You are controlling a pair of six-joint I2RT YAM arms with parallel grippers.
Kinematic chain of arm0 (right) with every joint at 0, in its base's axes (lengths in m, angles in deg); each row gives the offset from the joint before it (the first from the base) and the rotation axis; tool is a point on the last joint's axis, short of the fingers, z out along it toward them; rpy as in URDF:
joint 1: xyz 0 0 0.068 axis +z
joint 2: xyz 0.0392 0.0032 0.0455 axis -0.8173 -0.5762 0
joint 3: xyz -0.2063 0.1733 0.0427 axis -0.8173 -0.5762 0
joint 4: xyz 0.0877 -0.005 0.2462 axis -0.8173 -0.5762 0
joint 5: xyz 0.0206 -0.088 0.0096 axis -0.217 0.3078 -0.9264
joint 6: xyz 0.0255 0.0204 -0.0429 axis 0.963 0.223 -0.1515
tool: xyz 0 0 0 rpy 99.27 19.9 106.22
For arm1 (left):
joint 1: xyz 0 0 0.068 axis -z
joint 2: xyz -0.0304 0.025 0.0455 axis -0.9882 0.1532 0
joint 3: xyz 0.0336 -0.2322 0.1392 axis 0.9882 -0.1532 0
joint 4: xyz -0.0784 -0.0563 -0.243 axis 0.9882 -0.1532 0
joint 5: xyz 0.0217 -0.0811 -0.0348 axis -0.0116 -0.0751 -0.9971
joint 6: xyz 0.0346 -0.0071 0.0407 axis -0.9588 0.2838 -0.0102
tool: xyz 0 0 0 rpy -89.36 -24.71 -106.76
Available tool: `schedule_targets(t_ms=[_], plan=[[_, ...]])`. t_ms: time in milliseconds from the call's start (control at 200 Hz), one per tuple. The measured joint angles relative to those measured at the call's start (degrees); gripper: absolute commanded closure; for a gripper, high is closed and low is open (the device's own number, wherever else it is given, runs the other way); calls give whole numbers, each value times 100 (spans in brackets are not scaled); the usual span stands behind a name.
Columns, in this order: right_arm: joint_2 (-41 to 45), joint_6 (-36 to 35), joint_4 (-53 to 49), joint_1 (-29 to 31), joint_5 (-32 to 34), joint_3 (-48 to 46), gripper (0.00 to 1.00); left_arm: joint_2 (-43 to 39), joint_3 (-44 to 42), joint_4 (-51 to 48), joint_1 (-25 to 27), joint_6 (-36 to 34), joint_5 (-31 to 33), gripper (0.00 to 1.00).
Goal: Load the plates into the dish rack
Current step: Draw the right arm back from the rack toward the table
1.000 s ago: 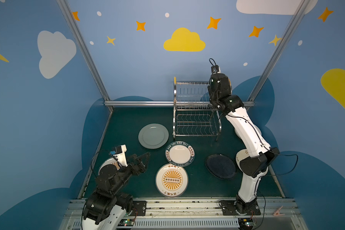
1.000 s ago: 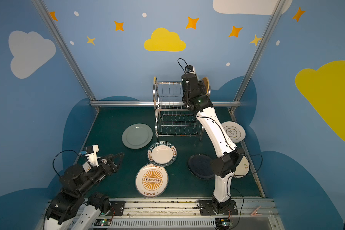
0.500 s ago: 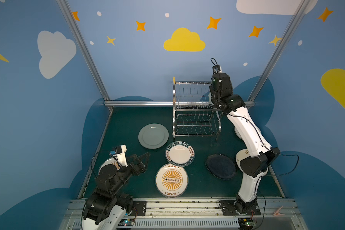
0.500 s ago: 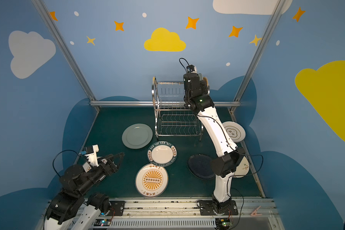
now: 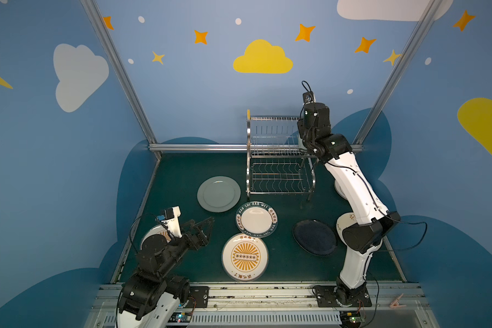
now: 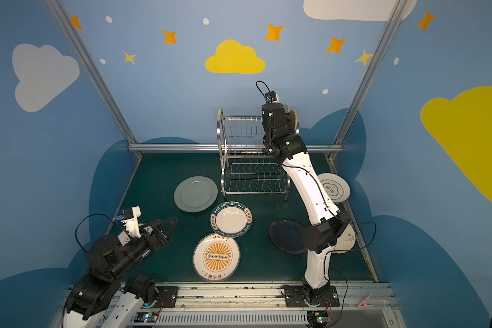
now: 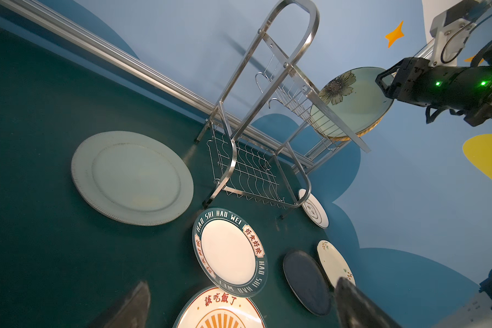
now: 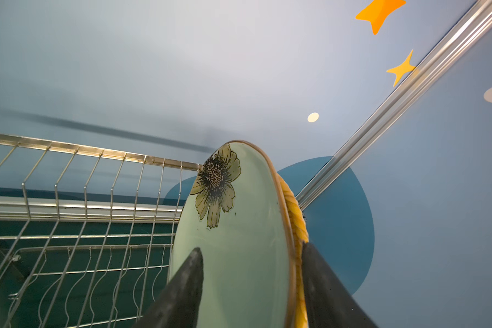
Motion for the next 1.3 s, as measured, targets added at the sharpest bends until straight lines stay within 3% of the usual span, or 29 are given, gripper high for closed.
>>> schedule_targets(t_ms=[190, 330, 521, 886, 1112, 1302], plan=[[343, 155, -131, 166, -116, -28, 25, 2, 0, -2, 0, 0, 7, 0], [1137, 328, -37, 446, -264, -643, 18, 22, 0, -2, 0, 0, 17, 0], [2393, 713, 286, 907, -511, -2000, 14, 160, 0, -11, 0, 2, 35, 0], [4297, 1768, 691, 1513, -1005, -5477, 13, 778, 28, -125, 7, 7, 39, 0], [5189, 2212, 1143, 1637, -1558, -7372, 10, 1663, 175, -286, 262, 70, -39, 0], [5438, 2535, 1718, 1646, -2140, -8540, 10, 2804, 166, 28, 391, 483, -402, 4]])
